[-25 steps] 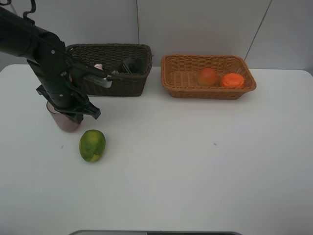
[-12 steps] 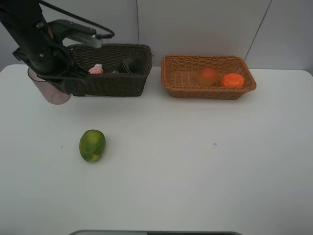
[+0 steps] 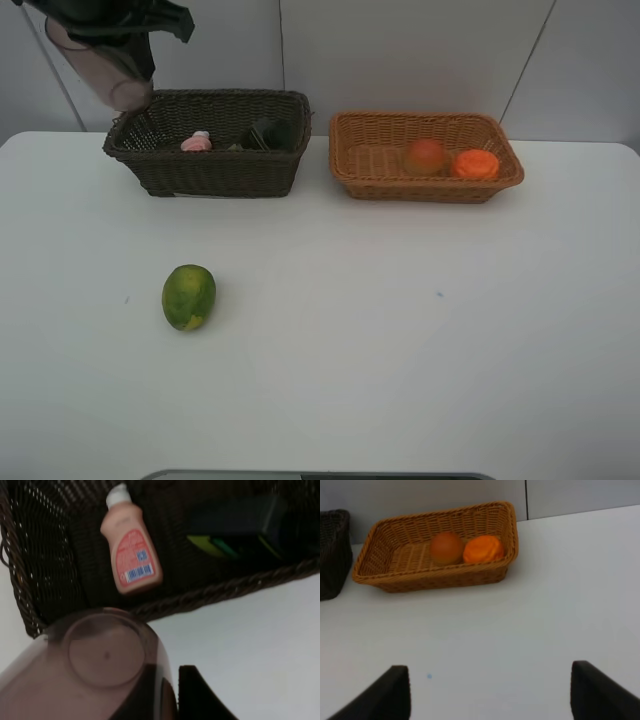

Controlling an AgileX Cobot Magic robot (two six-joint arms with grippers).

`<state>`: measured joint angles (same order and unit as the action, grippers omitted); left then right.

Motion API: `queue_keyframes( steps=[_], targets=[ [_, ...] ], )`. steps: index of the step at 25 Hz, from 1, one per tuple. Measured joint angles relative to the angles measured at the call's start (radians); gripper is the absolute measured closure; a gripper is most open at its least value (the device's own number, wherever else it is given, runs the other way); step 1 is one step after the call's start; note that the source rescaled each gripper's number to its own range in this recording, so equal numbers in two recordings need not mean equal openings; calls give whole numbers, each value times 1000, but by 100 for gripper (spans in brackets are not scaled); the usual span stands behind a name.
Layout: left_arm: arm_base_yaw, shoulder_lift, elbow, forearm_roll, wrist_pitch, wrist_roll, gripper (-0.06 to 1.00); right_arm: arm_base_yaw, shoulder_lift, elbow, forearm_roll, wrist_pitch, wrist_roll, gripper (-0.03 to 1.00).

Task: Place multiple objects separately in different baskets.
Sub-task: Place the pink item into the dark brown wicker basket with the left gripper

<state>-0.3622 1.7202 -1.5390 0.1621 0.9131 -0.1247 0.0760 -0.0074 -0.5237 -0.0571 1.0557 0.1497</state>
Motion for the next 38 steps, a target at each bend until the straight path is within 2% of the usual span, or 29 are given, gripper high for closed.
queue_keyframes(
  steps=[8,14,18,22,31,33,38],
  targets=[
    [0,128,-26,4,-227,-6,94,0,0,0,0,0,0,45],
    [2,250,-26,67,-417,1,94,0,0,0,0,0,0,45],
    [6,324,-26,71,-520,2,94,0,0,0,0,0,0,45],
    [6,373,-26,71,-557,2,94,0,0,0,0,0,0,45],
    [6,408,-26,71,-562,2,92,0,0,0,0,0,0,45],
    [6,408,-26,69,-562,6,83,0,0,0,0,0,0,45],
    [6,408,-26,61,-562,9,33,0,0,0,0,0,0,45]
  ],
)
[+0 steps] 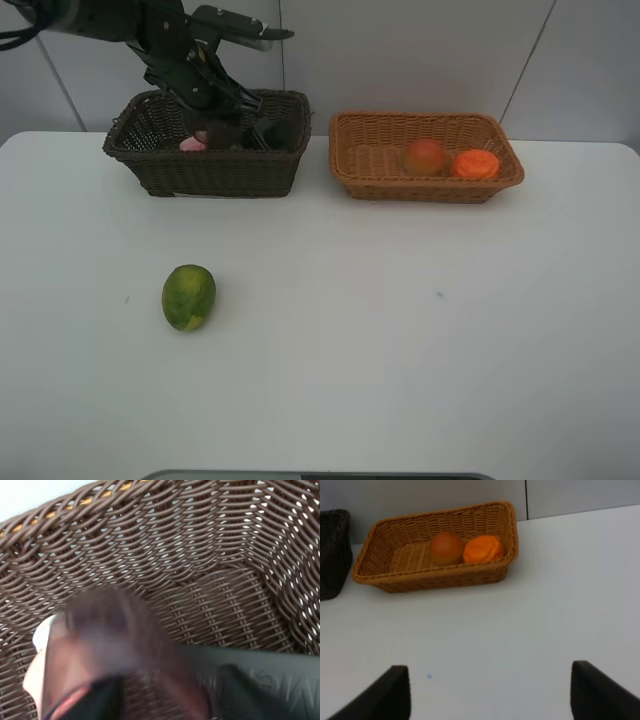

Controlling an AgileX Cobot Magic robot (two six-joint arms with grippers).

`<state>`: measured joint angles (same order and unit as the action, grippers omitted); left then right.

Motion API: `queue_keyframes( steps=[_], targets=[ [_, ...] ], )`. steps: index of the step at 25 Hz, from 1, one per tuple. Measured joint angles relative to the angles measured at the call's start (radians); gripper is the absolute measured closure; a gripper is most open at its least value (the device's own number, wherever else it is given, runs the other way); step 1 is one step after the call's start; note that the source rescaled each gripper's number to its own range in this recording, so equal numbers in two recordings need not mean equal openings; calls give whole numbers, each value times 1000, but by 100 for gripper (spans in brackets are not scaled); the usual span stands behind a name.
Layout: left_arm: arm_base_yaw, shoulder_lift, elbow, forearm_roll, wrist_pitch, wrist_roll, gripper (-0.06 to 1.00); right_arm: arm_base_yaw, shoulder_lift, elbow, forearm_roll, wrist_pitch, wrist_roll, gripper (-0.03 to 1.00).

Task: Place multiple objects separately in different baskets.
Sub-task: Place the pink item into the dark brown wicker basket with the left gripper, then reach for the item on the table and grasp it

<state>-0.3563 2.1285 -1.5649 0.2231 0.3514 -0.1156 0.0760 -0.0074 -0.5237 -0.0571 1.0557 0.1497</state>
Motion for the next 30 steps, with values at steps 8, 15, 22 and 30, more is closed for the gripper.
queue_keyframes(
  steps=[8,15,22,30],
  targets=[
    [3,-5,-2,0,30,0,8,0,0,0,0,0,0,45],
    [3,-94,-2,-1,142,1,8,0,0,0,0,0,0,45],
    [-40,-246,51,-9,310,2,8,0,0,0,0,0,0,45],
    [-125,-438,233,-24,328,-19,-4,0,0,0,0,0,0,45]
  ],
)
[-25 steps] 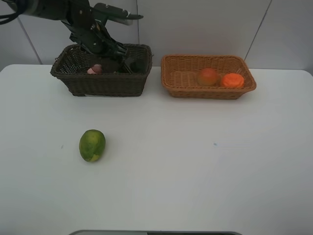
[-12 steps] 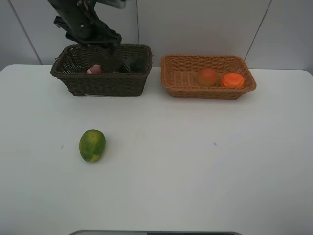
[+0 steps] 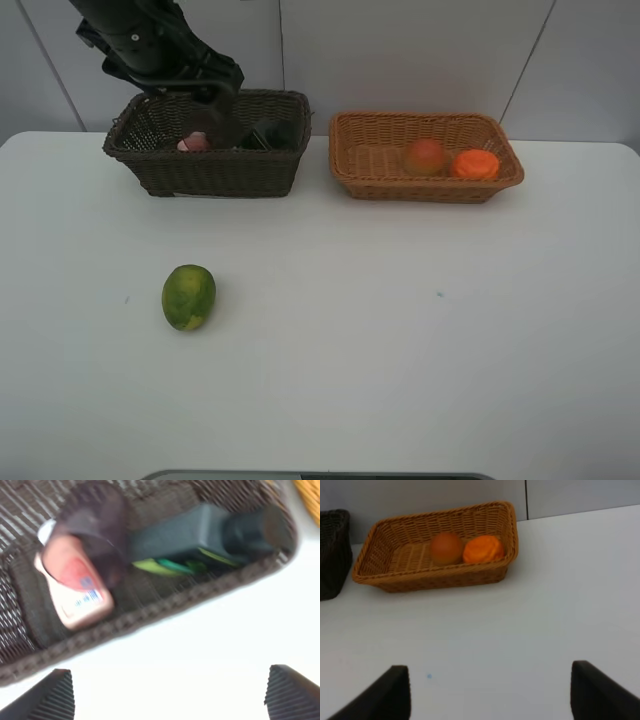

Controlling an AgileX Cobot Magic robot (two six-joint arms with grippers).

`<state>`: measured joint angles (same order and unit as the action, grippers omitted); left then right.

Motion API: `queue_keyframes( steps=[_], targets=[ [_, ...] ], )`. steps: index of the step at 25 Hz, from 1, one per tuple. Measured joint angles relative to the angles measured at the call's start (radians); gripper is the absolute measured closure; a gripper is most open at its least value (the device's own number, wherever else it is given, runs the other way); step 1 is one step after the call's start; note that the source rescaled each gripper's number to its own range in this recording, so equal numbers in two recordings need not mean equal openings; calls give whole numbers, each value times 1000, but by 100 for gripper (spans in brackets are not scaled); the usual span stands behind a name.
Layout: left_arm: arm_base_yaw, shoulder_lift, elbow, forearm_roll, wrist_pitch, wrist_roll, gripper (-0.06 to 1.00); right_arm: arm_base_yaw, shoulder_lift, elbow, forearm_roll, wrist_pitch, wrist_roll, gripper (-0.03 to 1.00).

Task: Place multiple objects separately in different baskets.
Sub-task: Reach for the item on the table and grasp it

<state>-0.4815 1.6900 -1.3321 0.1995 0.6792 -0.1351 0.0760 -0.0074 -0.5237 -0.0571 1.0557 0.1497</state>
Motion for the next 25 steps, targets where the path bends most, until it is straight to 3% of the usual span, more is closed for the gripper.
queue_keyframes(
  steps=[6,14,19,25],
  targets=[
    [-52,-127,192,-51,12,-14,-4,0,0,0,0,0,0,45],
    [-53,-158,423,-101,8,-11,-4,0,0,0,0,0,0,45],
    [-53,-154,482,-104,-27,52,-4,0,0,0,0,0,0,45],
    [-53,-86,482,-109,-46,61,-4,0,0,0,0,0,0,45]
  ],
)
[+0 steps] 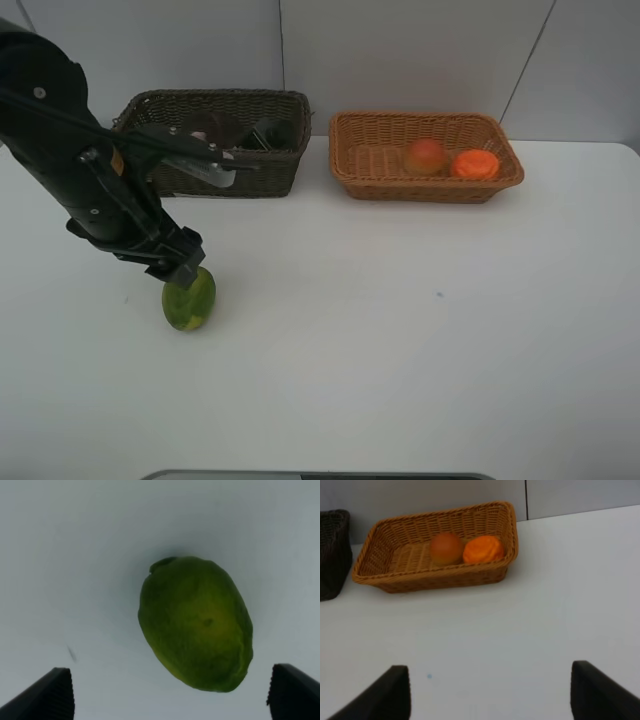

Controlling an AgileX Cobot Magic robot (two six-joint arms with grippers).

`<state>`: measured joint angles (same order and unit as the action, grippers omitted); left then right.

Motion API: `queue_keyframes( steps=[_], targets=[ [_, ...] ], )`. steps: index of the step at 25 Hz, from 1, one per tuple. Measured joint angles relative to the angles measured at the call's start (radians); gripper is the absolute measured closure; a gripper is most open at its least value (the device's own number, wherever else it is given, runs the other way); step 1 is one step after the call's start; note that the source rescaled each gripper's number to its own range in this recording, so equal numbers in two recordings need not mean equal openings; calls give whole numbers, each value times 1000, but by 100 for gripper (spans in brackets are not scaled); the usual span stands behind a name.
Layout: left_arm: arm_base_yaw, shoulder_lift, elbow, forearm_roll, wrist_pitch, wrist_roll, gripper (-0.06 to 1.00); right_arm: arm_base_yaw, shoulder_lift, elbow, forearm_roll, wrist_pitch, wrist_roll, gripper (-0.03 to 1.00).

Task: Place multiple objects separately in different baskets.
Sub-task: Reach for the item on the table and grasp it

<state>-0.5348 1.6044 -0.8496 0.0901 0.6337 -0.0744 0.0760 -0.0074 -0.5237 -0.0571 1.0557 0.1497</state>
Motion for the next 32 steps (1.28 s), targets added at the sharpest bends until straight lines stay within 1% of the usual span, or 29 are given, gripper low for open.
queue_keyframes(
  steps=[3,8,11,16,21,26,32],
  targets=[
    [0,37,0,-23,-5,-37,-4,0,0,0,0,0,0,45],
    [0,63,2,-67,-67,-142,-4,0,0,0,0,0,0,45],
    [0,66,2,-74,-79,-187,-4,0,0,0,0,0,0,45],
    [0,107,2,-78,-85,-226,-4,0,0,0,0,0,0,45],
    [0,147,2,-80,-110,-244,-4,0,0,0,0,0,0,45],
    [0,160,2,-80,-143,-286,-4,0,0,0,0,0,0,45],
    [0,201,2,-80,-150,-293,-4,0,0,0,0,0,0,45]
  ],
)
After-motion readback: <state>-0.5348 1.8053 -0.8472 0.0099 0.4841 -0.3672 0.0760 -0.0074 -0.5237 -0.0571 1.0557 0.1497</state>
